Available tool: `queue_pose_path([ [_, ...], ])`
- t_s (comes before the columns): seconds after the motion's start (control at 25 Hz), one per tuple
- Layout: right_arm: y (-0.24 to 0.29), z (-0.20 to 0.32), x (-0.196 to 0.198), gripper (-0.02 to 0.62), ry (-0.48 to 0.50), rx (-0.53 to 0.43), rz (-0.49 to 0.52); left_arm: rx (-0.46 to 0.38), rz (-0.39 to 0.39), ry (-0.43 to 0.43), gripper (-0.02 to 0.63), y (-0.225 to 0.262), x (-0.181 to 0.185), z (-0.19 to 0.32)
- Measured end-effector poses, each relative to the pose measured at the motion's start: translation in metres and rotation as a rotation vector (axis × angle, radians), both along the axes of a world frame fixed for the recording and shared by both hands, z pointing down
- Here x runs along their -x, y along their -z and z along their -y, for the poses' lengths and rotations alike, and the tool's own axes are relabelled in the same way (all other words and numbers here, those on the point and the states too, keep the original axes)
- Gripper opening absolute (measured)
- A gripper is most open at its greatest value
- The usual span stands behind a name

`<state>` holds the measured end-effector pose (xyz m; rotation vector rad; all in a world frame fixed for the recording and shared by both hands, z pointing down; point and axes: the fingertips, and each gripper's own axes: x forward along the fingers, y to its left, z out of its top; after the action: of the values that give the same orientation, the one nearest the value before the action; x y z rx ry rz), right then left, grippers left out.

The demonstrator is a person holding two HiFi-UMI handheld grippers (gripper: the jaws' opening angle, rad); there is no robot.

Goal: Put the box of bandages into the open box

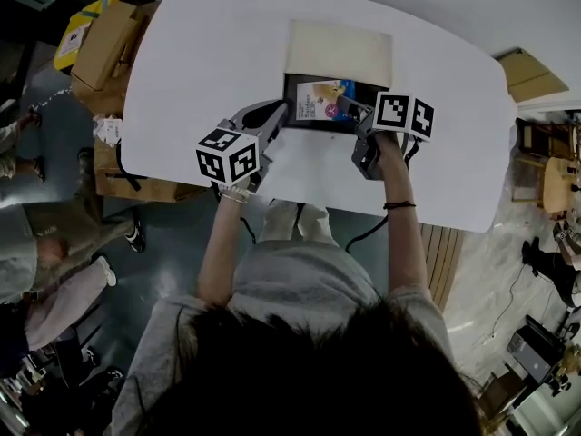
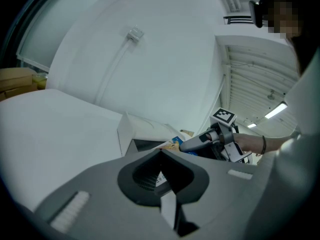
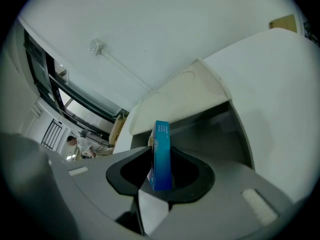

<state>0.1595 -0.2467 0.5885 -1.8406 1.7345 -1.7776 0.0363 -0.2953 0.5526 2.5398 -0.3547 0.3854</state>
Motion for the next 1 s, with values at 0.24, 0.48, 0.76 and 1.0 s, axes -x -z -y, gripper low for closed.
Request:
queue_pose_path([
  [0.24, -0.005, -0.003, -0.003, 0.144, 0.012, 0.055, -0.052, 0.000, -0.004, 0.001, -0.006, 0.002, 0.000, 0.002],
  [0.48, -0.015, -0.003, -0.006, 0.166, 0.055, 0.124, -0.099, -0.003, 0.000, 0.003, -0.006, -0.001, -0.003, 0.003],
  [0.76, -0.021, -0.002, -0.006, 0.192, 0.100, 0.178, -0.145, 0.001, -0.002, 0.008, -0.006, -0.001, -0.002, 0.003],
  [1.0, -0.027, -0.005, -0.004, 0.212, 0.132, 0.234, -0.211, 0.001, 0.000, 0.012, -0.006, 0.000, 0.001, 0.001],
])
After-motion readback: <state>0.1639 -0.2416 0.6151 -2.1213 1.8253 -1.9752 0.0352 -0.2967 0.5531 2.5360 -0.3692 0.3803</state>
